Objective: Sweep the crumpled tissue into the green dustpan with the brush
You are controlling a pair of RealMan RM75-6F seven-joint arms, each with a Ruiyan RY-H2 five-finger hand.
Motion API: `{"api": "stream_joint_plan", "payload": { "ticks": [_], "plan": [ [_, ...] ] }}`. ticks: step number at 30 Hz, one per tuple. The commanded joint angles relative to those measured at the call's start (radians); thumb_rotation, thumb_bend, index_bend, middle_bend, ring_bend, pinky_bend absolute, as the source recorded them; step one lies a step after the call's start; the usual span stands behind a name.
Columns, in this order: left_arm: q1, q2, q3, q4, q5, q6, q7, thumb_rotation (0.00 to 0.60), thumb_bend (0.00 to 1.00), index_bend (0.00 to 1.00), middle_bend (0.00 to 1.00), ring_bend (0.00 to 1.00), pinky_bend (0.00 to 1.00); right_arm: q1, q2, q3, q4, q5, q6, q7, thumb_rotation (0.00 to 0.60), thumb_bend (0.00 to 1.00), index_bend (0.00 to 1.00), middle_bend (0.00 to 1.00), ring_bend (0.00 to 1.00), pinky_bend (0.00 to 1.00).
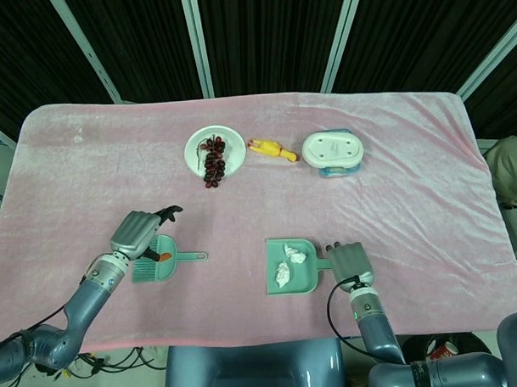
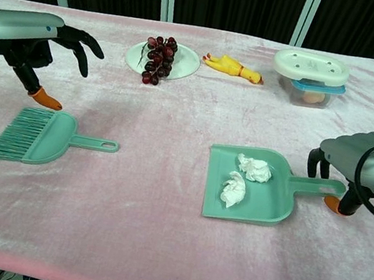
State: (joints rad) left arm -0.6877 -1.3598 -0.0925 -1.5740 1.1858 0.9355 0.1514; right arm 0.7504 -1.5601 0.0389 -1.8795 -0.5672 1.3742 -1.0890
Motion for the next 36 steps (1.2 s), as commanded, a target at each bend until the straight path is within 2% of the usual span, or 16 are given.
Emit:
{"api": "stream_joint_plan", "payload": {
  "ticks": [1, 3, 5, 8, 11, 14, 16, 17, 18, 20, 21, 23, 25, 28, 32, 36],
  "plan": [
    [0.027, 0.022, 0.016, -0.032, 0.016, 0.030, 0.004, 0.600, 0.00, 0.17, 0.31, 0.89, 1.00, -0.003, 0.009, 0.000, -0.012, -0.003, 0.010, -0.001, 0.600, 0.31, 0.18, 0.24, 0.66, 0.81],
    [0.042, 0.037, 0.026, -0.049, 0.033, 0.050, 0.009, 0.600, 0.00, 0.17, 0.31, 0.89, 1.00, -0.005, 0.018, -0.006, -0.021, -0.013, 0.019, -0.006, 0.600, 0.28, 0.11, 0.20, 0.65, 0.81],
    [0.060, 0.054, 0.037, -0.070, 0.049, 0.073, 0.011, 0.600, 0.00, 0.17, 0.31, 0.89, 1.00, -0.009, 0.031, -0.007, -0.036, -0.017, 0.029, -0.007, 0.600, 0.27, 0.07, 0.19, 0.65, 0.81],
    [0.086, 0.080, 0.051, -0.101, 0.067, 0.106, 0.012, 0.600, 0.00, 0.17, 0.31, 0.88, 1.00, -0.017, 0.060, -0.019, -0.062, -0.034, 0.043, -0.007, 0.600, 0.26, 0.07, 0.18, 0.63, 0.81],
    [0.127, 0.114, 0.073, -0.129, 0.099, 0.165, 0.031, 0.600, 0.00, 0.17, 0.29, 0.81, 0.96, -0.041, 0.116, -0.049, -0.084, -0.087, 0.057, 0.020, 0.600, 0.26, 0.06, 0.18, 0.60, 0.80],
    [0.181, 0.147, 0.101, -0.156, 0.134, 0.252, 0.083, 0.600, 0.00, 0.18, 0.29, 0.67, 0.83, -0.090, 0.190, -0.082, -0.108, -0.151, 0.074, 0.098, 0.600, 0.26, 0.04, 0.16, 0.53, 0.75],
    [0.217, 0.167, 0.120, -0.168, 0.164, 0.309, 0.111, 0.600, 0.00, 0.18, 0.28, 0.54, 0.71, -0.121, 0.237, -0.106, -0.121, -0.207, 0.077, 0.159, 0.600, 0.25, 0.02, 0.11, 0.37, 0.62],
    [0.239, 0.177, 0.132, -0.176, 0.184, 0.343, 0.121, 0.600, 0.00, 0.18, 0.26, 0.48, 0.65, -0.142, 0.267, -0.124, -0.128, -0.246, 0.078, 0.201, 0.600, 0.24, 0.01, 0.07, 0.27, 0.53],
    [0.265, 0.189, 0.146, -0.183, 0.206, 0.381, 0.124, 0.600, 0.00, 0.18, 0.24, 0.40, 0.59, -0.162, 0.295, -0.141, -0.133, -0.289, 0.074, 0.247, 0.600, 0.22, 0.00, 0.03, 0.13, 0.40],
    [0.316, 0.213, 0.173, -0.194, 0.242, 0.445, 0.121, 0.600, 0.00, 0.15, 0.14, 0.21, 0.40, -0.205, 0.355, -0.185, -0.132, -0.388, 0.069, 0.345, 0.600, 0.16, 0.00, 0.00, 0.02, 0.26],
    [0.339, 0.224, 0.185, -0.200, 0.257, 0.473, 0.111, 0.600, 0.00, 0.11, 0.07, 0.11, 0.29, -0.229, 0.383, -0.208, -0.125, -0.441, 0.073, 0.395, 0.600, 0.13, 0.00, 0.00, 0.00, 0.22],
    [0.386, 0.248, 0.210, -0.211, 0.272, 0.516, 0.084, 0.600, 0.00, 0.06, 0.01, 0.02, 0.17, -0.276, 0.428, -0.249, -0.100, -0.538, 0.087, 0.493, 0.600, 0.09, 0.00, 0.00, 0.00, 0.20],
    [0.417, 0.268, 0.227, -0.215, 0.283, 0.541, 0.067, 0.600, 0.00, 0.01, 0.00, 0.00, 0.09, -0.314, 0.454, -0.274, -0.070, -0.606, 0.102, 0.571, 0.600, 0.05, 0.00, 0.00, 0.00, 0.18],
    [0.461, 0.289, 0.245, -0.199, 0.314, 0.586, 0.036, 0.600, 0.00, 0.00, 0.00, 0.00, 0.02, -0.382, 0.488, -0.309, -0.011, -0.704, 0.143, 0.693, 0.600, 0.02, 0.00, 0.00, 0.00, 0.18],
    [0.514, 0.295, 0.249, -0.163, 0.341, 0.647, -0.001, 0.600, 0.00, 0.00, 0.00, 0.00, 0.00, -0.468, 0.506, -0.330, 0.078, -0.820, 0.221, 0.832, 0.600, 0.01, 0.00, 0.00, 0.00, 0.18],
    [0.555, 0.280, 0.244, -0.122, 0.359, 0.698, -0.031, 0.600, 0.00, 0.00, 0.00, 0.00, 0.00, -0.536, 0.484, -0.318, 0.181, -0.897, 0.312, 0.934, 0.600, 0.01, 0.00, 0.00, 0.00, 0.18]
  ]
}}
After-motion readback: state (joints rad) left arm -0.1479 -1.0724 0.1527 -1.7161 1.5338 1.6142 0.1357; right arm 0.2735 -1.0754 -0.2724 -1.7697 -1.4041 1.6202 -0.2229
